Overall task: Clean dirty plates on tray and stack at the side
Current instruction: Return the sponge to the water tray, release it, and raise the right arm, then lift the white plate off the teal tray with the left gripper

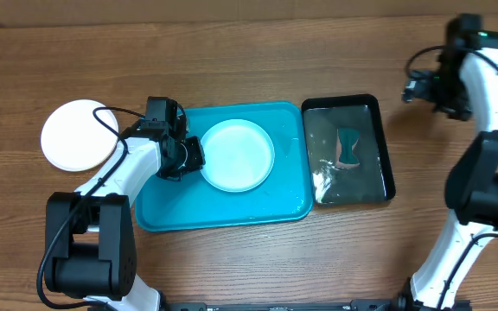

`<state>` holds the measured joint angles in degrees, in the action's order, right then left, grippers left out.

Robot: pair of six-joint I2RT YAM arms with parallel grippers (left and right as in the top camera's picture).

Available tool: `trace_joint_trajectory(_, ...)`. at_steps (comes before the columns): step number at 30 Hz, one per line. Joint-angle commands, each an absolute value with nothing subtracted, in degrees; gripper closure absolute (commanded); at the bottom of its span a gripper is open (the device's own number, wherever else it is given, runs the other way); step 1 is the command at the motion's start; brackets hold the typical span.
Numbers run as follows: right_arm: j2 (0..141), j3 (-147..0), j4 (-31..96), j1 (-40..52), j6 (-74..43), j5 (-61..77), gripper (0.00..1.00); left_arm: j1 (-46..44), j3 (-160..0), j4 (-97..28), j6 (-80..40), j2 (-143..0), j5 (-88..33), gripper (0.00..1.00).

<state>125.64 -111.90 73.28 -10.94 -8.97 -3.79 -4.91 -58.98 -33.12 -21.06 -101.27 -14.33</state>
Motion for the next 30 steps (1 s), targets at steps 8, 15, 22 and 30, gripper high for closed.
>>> trace_joint_trajectory(8,123.87,-112.55,71.2,-16.64,-9.13,-4.23,0.0,-5.3,-57.84,-33.17,-21.45,-99.79,-12.71,0.86)
trace_joint_trajectory(15,123.87,-112.55,70.72,-16.73,-9.13,-4.23,0.0,-5.3,-55.83,-32.69,-21.63,-100.01,-10.11,0.88)
trace_joint_trajectory(22,123.87,-112.55,70.72,-16.73,-9.13,-4.23,0.0,-5.3,-55.35,-32.27,-23.35,-100.01,-10.13,0.96)
trace_joint_trajectory(30,123.87,-112.55,70.72,-16.73,-9.13,-4.23,0.0,-5.28,-59.24,-36.47,-23.0,-99.94,-10.04,0.96)
